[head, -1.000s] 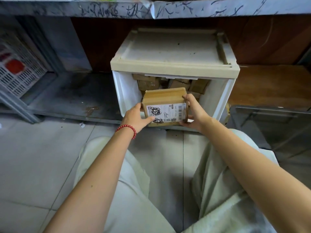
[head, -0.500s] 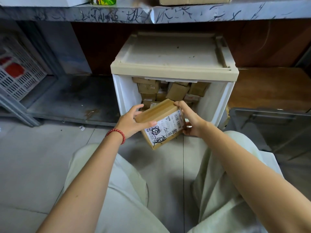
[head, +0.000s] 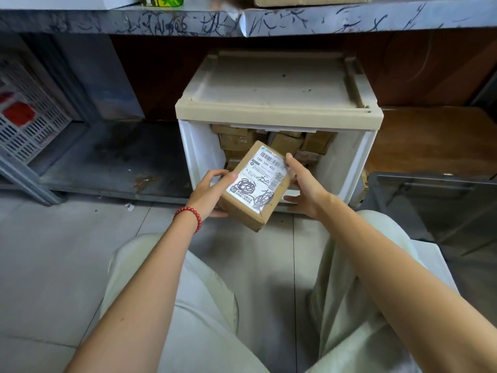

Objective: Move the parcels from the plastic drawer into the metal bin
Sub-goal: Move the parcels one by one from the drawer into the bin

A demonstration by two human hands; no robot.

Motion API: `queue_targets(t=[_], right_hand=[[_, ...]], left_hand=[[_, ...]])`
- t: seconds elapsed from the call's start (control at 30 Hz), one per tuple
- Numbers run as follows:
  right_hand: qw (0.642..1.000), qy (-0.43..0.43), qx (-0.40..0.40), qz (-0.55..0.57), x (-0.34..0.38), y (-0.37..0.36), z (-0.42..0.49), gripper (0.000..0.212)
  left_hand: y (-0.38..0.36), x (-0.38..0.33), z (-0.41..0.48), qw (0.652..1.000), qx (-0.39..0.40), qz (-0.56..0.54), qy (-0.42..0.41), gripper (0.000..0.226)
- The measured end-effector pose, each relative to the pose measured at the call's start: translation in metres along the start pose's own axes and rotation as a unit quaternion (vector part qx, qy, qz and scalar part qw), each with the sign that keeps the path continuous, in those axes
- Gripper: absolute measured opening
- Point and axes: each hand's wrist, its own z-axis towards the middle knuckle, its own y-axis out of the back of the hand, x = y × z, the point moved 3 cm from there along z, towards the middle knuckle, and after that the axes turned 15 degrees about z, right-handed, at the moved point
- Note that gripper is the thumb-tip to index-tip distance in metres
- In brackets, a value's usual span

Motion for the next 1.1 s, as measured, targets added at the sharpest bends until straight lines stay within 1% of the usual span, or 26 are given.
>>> queue_targets(t=[0.03, 0.1, 0.17, 0.2, 0.3, 0.43, 0.53, 0.67, 0.73, 0.83, 0.9, 1.03, 1.1], right_hand=[[1.000, -0.006, 0.011, 0.013, 0.000, -0.001, -0.002, 0.044], [0.999, -0.009, 0.020, 0.034, 0.001, -0.002, -0.003, 0.040], [0.999, -0.017, 0.011, 0.047, 0.000, -0.002, -0.002, 0.042], [0.998, -0.025, 0.001, 0.052, 0.000, -0.002, -0.002, 0.047], [0.996, -0.059, -0.038, 0.060, -0.003, 0.002, -0.002, 0.064], [0.994, -0.066, -0.067, 0.064, -0.005, 0.006, 0.001, 0.064], [0.993, -0.050, -0.081, 0.063, -0.005, 0.008, 0.005, 0.069], [0.994, -0.053, -0.064, 0.065, -0.005, 0.010, 0.006, 0.058], [0.996, -0.048, -0.055, 0.061, -0.005, 0.010, 0.005, 0.056], [0.997, -0.031, -0.066, 0.032, -0.005, 0.011, 0.007, 0.058], [0.997, -0.015, -0.077, -0.008, 0.000, 0.013, 0.007, 0.059], [0.986, 0.044, -0.047, -0.152, 0.017, 0.018, -0.006, 0.065], [0.980, 0.067, -0.025, -0.185, 0.027, 0.023, -0.015, 0.070]], left_hand=[[-0.002, 0.000, 0.000, 1.000, 0.009, -0.016, 0.020, 0.038], [-0.005, -0.001, -0.001, 0.998, 0.015, -0.031, 0.052, 0.041], [-0.005, -0.002, -0.001, 0.997, 0.007, -0.032, 0.064, 0.049], [-0.005, -0.004, -0.001, 0.998, 0.001, -0.028, 0.060, 0.054], [-0.005, -0.008, -0.002, 1.000, -0.017, -0.001, 0.022, 0.060], [-0.010, -0.011, -0.006, 0.996, -0.015, 0.067, -0.049, 0.081], [-0.011, -0.009, -0.007, 0.993, 0.007, 0.089, -0.074, 0.087], [-0.008, -0.009, -0.009, 0.991, -0.011, 0.090, -0.096, 0.089], [-0.007, -0.009, -0.010, 0.990, -0.015, 0.090, -0.108, 0.095], [-0.007, -0.006, -0.010, 0.989, 0.015, 0.106, -0.107, 0.107], [-0.007, -0.006, -0.010, 0.989, 0.032, 0.103, -0.104, 0.109], [0.001, -0.010, -0.006, 0.992, -0.009, 0.077, -0.095, 0.091], [0.000, -0.016, -0.005, 0.987, -0.036, 0.109, -0.112, 0.093]])
